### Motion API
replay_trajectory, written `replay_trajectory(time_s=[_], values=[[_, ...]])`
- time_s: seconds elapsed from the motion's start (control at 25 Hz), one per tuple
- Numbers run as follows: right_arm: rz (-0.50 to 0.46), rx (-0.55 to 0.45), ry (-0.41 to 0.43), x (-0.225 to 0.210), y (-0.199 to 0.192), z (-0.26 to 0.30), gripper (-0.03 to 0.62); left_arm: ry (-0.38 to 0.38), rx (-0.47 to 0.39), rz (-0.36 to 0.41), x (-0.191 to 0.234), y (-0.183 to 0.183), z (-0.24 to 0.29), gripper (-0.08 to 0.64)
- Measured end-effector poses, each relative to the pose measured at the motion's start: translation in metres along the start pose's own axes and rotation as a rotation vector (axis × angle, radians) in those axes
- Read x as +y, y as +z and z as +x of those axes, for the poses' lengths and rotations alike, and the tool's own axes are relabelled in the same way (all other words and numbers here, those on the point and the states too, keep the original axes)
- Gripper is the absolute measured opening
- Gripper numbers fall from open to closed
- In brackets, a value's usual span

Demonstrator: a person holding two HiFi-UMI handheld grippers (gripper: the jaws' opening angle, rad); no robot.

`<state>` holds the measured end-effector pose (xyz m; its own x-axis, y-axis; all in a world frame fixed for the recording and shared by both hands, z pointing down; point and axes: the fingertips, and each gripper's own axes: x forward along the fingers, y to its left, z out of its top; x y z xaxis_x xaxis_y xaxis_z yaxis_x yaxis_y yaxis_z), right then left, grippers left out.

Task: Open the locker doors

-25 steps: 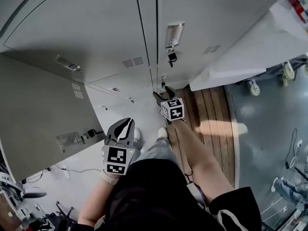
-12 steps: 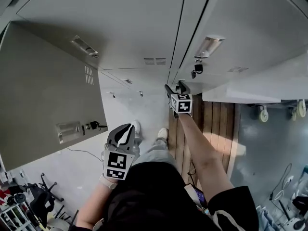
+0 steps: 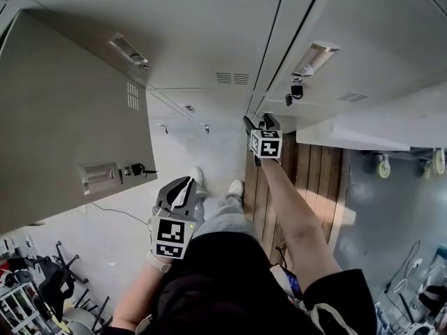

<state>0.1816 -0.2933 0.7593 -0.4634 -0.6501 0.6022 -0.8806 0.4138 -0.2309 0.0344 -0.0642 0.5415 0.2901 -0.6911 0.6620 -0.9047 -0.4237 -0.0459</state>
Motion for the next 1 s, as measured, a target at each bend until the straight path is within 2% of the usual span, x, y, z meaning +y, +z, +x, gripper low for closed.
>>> replay_trajectory(time_s=[0.32, 0.68, 0.84, 1.0], values=[[0.000, 0.024, -0.039, 0.003, -0.024, -0.030, 0.287, -0.032, -0.022, 0.007, -0.012, 0.003, -0.002, 0.035], [-0.024, 0.048, -0.144, -0.011, -0.057, -0.071, 0.161, -0.084, -0.043, 0.043, -0.033, 0.014, 0.002, 0.035], [-0.036, 0.055, -0.157, -0.014, -0.067, -0.086, 0.158, -0.111, -0.051, 0.063, -0.045, 0.021, 0.006, 0.035], [0.003, 0.056, -0.174, -0.018, -0.082, -0.108, 0.159, -0.142, -0.062, 0.085, -0.059, 0.029, 0.010, 0.035]])
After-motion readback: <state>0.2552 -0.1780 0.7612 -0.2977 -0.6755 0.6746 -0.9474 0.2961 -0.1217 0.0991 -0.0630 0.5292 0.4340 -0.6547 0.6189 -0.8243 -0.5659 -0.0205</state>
